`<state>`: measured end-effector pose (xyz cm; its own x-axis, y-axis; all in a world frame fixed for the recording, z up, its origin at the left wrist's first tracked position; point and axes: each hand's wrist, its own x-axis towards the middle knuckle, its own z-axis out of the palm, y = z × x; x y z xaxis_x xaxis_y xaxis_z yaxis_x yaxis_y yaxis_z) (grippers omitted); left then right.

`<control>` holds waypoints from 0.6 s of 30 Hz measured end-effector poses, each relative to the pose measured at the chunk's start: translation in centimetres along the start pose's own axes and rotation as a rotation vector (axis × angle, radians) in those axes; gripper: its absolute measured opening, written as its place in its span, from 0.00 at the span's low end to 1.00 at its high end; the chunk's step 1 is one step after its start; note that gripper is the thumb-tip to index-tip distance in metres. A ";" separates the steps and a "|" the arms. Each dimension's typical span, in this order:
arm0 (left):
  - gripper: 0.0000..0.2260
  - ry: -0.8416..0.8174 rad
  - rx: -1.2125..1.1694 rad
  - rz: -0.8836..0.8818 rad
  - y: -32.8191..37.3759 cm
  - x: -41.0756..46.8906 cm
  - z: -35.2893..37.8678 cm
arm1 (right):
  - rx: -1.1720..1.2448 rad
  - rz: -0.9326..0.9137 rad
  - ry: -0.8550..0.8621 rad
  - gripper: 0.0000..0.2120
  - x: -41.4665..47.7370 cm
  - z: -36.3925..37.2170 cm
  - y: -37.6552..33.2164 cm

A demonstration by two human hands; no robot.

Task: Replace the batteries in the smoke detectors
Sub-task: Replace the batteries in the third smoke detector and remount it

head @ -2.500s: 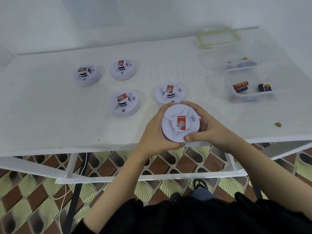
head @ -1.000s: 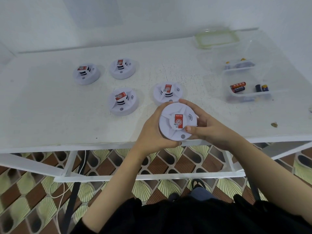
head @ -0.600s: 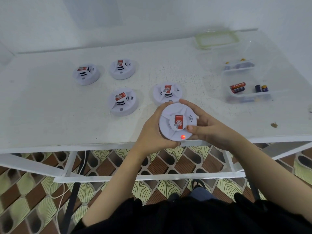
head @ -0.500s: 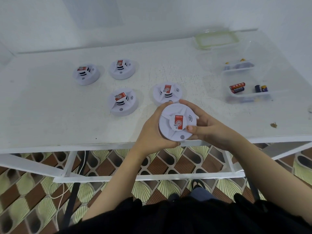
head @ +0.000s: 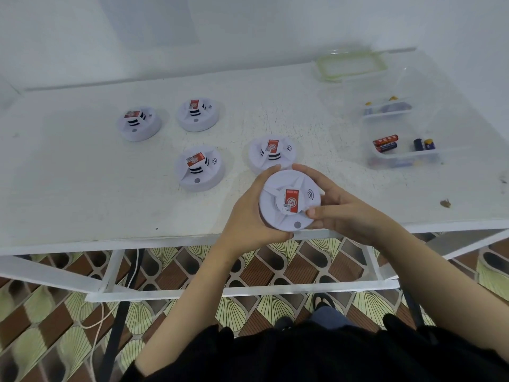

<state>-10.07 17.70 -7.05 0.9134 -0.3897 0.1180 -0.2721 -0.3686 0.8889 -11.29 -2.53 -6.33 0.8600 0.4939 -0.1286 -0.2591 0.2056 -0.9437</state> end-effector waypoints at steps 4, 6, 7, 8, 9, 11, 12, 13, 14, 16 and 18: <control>0.43 -0.002 0.003 0.002 -0.2 0.0 -0.1 | 0.017 -0.001 -0.004 0.35 0.0 0.0 0.0; 0.43 -0.001 -0.002 0.003 -0.2 0.0 -0.2 | 0.030 -0.004 -0.002 0.36 0.0 0.0 0.1; 0.43 -0.002 -0.004 0.004 -0.2 -0.1 -0.2 | 0.030 -0.008 -0.001 0.35 0.1 0.0 0.1; 0.43 -0.003 -0.003 0.005 -0.2 0.0 -0.2 | 0.028 -0.011 -0.001 0.35 0.1 0.0 0.1; 0.43 -0.004 -0.002 0.005 -0.2 0.0 -0.2 | 0.025 -0.014 -0.002 0.35 0.1 0.0 0.2; 0.43 -0.004 -0.001 0.004 -0.2 0.0 -0.2 | 0.023 -0.017 0.000 0.35 0.1 0.0 0.2; 0.43 -0.005 -0.002 0.002 -0.2 0.0 -0.2 | 0.024 -0.017 0.002 0.35 0.1 0.0 0.2; 0.43 -0.005 -0.002 0.002 -0.2 0.0 -0.2 | 0.024 -0.019 0.004 0.34 0.1 0.0 0.2; 0.42 -0.005 -0.002 0.004 -0.2 0.0 -0.2 | 0.024 -0.021 0.006 0.34 0.1 0.0 0.2; 0.42 -0.003 -0.006 0.005 -0.3 0.0 -0.2 | 0.015 -0.026 0.009 0.33 0.1 0.0 0.3; 0.43 -0.005 -0.002 0.001 -0.3 0.1 -0.2 | -0.004 -0.032 0.013 0.33 0.1 0.0 0.3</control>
<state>-9.89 17.95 -7.20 0.9117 -0.3941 0.1164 -0.2722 -0.3668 0.8896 -11.34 -2.39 -6.63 0.8735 0.4761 -0.1020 -0.2295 0.2178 -0.9486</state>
